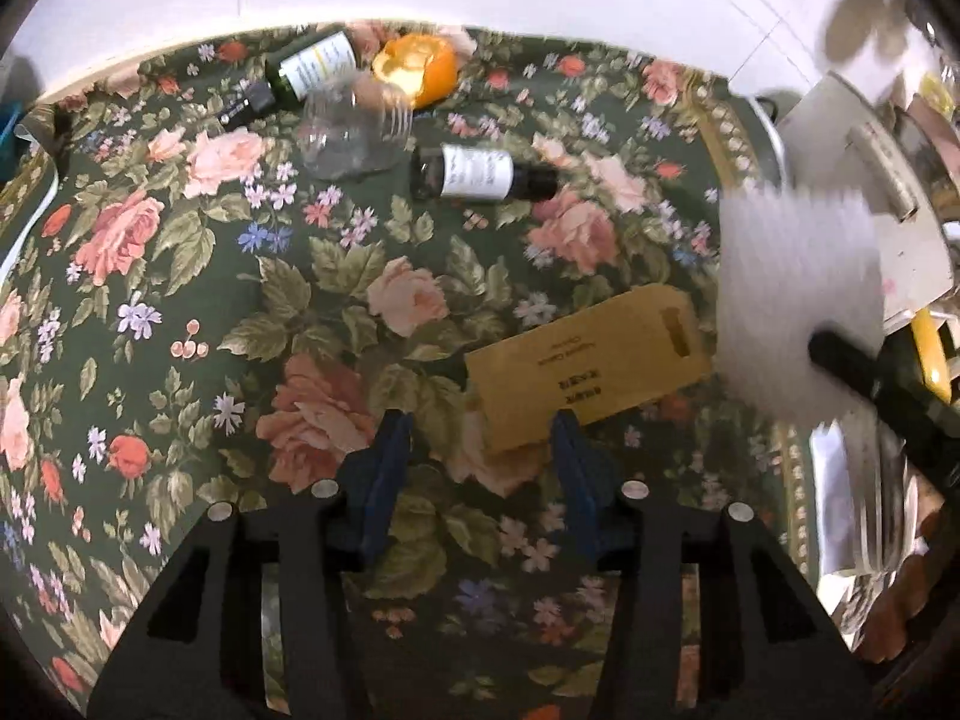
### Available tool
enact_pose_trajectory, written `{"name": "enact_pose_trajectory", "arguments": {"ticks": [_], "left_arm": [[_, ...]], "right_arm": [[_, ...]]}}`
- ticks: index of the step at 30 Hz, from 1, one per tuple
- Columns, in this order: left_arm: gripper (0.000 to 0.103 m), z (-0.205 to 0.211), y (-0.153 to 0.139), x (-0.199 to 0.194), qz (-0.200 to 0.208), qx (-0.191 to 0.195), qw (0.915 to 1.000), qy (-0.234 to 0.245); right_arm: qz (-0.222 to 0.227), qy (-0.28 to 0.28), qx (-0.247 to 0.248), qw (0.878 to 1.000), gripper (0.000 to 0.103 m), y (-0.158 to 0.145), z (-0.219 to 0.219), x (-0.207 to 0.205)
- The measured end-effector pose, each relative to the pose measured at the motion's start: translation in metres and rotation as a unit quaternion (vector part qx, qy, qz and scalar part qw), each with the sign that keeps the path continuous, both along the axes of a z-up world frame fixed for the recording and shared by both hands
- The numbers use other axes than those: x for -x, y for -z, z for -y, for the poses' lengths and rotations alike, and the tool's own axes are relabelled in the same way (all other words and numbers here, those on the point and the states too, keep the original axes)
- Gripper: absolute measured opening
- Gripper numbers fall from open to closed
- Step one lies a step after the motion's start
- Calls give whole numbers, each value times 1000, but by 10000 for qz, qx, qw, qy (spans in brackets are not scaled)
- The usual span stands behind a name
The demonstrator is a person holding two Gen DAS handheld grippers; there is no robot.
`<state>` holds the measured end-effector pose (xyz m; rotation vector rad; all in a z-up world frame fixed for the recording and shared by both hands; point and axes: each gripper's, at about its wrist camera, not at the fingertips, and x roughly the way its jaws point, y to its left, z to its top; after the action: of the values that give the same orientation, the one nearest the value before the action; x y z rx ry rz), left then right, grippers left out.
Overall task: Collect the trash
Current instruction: 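Grasp the white foam net with the right gripper while the left gripper approaches the cardboard sleeve, then close the left gripper on the brown cardboard sleeve and lift it, then carry the cardboard sleeve with the left gripper while the right gripper carries the foam net toward the bin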
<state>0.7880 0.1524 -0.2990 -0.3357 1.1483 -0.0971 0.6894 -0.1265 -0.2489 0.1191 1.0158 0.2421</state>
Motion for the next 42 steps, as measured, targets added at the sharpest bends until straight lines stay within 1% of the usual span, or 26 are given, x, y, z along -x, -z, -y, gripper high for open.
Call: {"name": "enact_pose_trajectory", "arguments": {"ticks": [2, 3, 4, 5, 9, 13, 16, 17, 18, 20, 21, 22, 23, 24, 25, 27, 29, 32, 37, 39, 42], "left_arm": [[57, 5, -9, 2, 63, -11, 10000, 21], [64, 7, -12, 4, 98, -75, 9999, 23], [68, 11, -15, 5, 133, -181, 9997, 31], [70, 15, -18, 7, 167, -309, 9994, 63], [70, 38, -12, 4, 165, -780, 9963, 310], [70, 63, -5, -6, 317, -1390, 9885, 500], [70, 76, -2, -16, 571, -1867, 9797, 448], [70, 78, -2, -19, 681, -2033, 9758, 423], [70, 83, -2, -21, 833, -2269, 9695, 414], [55, 92, 1, -27, 1047, -2637, 9577, 481], [40, 96, 3, -30, 1054, -2774, 9535, 527], [23, 98, 7, -34, 1015, -2782, 9534, 584], [12, 98, 9, -36, 981, -2729, 9551, 602], [5, 97, 10, -37, 927, -2640, 9582, 605], [0, 96, 11, -37, 902, -2582, 9601, 578], [0, 93, 6, -34, 902, -2407, 9652, 471], [0, 88, -4, -27, 879, -2148, 9721, 332], [0, 86, -22, -11, 930, -1988, 9755, 145], [0, 93, -60, 34, 1109, -1937, 9746, -207], [0, 96, -77, 59, 1170, -1881, 9743, -416], [0, 98, -102, 98, 1308, -1864, 9710, -735]], "right_arm": [[-32, 112, 16, 9999, 36, -2, 13, 12], [-37, 161, 28, 9999, 36, -3, 20, 17], [-40, 192, 33, 9998, 36, -5, 25, 22], [-40, 244, 17, 9997, 36, -7, 33, 27], [-74, 425, 9, 9991, 36, -12, 55, 40], [-117, 587, 7, 9982, 36, -11, 69, 50], [-172, 687, -19, 9975, 36, -8, 77, 56], [-192, 714, -33, 9973, 36, -7, 79, 58], [-204, 734, -34, 9971, 36, -6, 81, 60], [-228, 762, -37, 9968, 36, -5, 84, 63], [-235, 767, -43, 9968, 36, -5, 85, 64], [-254, 773, -44, 9967, 36, -4, 86, 65], [-255, 771, -52, 9967, 36, -4, 87, 66], [-247, 765, -68, 9967, 36, -5, 88, 67], [-258, 731, -89, 9970, 36, -6, 89, 68], [-233, 672, -145, 9974, 36, -8, 91, 69], [-178, 587, -213, 9979, 36, -12, 92, 71], [-63, 389, -295, 9988, 36, -19, 94, 76], [234, -70, -424, 9988, 36, -37, 97, 93], [361, -304, -490, 9977, 36, -48, 98, 103], [536, -597, -522, 9954, 36, -64, 97, 118]]}}
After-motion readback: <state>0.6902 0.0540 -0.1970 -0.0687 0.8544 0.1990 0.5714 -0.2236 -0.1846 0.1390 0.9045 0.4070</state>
